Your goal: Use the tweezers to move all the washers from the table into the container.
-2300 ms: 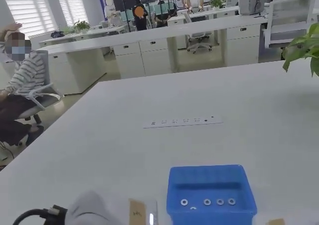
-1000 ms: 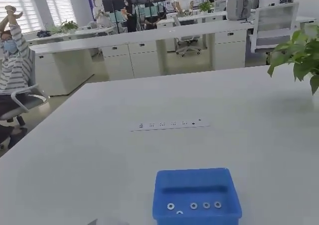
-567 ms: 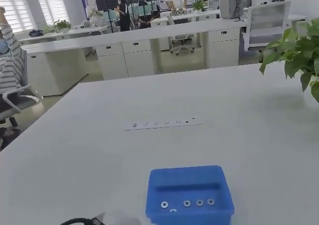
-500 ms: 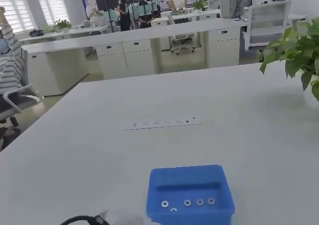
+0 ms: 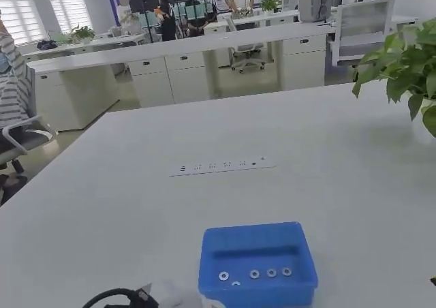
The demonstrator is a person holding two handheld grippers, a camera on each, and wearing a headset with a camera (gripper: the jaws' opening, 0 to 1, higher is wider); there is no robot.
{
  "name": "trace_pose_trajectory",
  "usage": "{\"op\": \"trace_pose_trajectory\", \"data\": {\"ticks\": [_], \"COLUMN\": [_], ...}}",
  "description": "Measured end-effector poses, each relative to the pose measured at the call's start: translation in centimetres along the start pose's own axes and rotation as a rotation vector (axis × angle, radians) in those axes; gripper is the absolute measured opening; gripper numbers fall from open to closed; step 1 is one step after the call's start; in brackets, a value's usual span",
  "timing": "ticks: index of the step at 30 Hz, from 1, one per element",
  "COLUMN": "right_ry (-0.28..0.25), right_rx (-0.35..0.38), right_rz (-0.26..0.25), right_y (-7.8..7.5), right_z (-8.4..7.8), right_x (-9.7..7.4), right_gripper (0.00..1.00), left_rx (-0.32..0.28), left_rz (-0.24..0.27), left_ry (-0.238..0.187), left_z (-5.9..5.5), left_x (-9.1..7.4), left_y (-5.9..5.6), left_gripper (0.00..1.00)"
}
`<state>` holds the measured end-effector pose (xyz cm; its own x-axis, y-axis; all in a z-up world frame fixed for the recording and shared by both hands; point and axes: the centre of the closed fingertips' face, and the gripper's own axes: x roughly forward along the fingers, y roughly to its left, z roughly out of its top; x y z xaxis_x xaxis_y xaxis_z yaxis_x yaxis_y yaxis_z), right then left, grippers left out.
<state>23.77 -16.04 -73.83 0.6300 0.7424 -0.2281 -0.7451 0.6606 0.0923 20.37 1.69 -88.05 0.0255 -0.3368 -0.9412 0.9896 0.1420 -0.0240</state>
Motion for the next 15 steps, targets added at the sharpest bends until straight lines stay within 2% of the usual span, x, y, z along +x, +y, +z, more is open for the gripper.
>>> {"op": "trace_pose_trajectory", "data": {"ticks": [7,12,15], "right_ry": [0.002,0.014,0.019], "right_rx": [0.002,-0.009,-0.012], "right_rz": [-0.015,-0.015,-0.017], "right_y": [-0.3,-0.3,-0.3], "right_z": [-0.1,-0.3,-0.4], "right_x": [-0.1,-0.1,-0.1], "right_gripper": [0.59,0.59,0.59], "left_rx": [-0.023,-0.054,-0.075], "left_rz": [0.014,0.029,0.052], "left_ry": [-0.009,-0.044,-0.066], "left_z": [0.2,0.5,0.5], "left_x": [0.0,-0.7,-1.2], "left_y": [0.4,0.5,0.6], "left_gripper": [0.00,0.01,0.05]}}
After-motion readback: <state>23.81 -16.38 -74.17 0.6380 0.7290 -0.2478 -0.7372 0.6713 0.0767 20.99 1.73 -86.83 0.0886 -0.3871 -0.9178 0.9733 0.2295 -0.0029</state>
